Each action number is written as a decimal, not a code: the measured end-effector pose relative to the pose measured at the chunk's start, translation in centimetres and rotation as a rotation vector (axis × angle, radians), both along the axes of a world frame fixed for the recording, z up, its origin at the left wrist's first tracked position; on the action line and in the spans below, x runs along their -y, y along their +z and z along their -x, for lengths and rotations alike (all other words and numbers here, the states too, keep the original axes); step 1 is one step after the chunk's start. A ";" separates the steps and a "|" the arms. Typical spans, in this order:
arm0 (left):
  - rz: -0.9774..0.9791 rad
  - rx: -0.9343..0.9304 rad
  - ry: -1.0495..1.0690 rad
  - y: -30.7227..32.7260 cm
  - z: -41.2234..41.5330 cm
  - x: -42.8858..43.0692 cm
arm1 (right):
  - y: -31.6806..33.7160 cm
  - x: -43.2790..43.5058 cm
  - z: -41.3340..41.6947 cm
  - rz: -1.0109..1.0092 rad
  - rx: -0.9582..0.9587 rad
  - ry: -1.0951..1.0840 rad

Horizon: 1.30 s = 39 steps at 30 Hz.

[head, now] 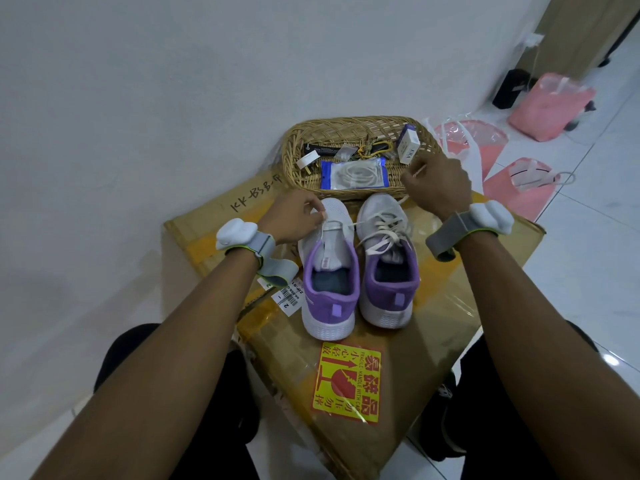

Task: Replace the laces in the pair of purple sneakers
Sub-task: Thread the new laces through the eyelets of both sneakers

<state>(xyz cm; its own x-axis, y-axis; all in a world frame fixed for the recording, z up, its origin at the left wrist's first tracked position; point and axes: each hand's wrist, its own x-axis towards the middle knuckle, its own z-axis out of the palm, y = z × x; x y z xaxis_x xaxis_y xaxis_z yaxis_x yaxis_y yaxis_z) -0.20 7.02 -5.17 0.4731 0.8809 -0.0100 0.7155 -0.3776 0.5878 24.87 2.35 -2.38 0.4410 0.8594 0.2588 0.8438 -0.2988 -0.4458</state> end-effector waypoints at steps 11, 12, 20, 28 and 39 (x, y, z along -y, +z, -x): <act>-0.052 -0.047 0.220 1.1 1.3 -2.2 | 0.1 0.0 5.0 0.161 -0.224 0.496; -0.018 -0.068 0.247 1.3 1.5 -2.3 | -0.1 0.0 6.1 0.213 -0.195 0.530; -0.006 0.048 0.099 1.8 1.2 -1.7 | 0.0 -0.6 6.4 0.594 -0.058 0.469; 0.026 0.097 -0.227 1.0 -0.8 0.4 | -0.1 -0.4 5.3 0.685 -0.350 0.451; -0.037 -0.067 -0.252 0.2 -1.8 0.9 | 0.2 0.1 5.5 0.667 -0.482 0.420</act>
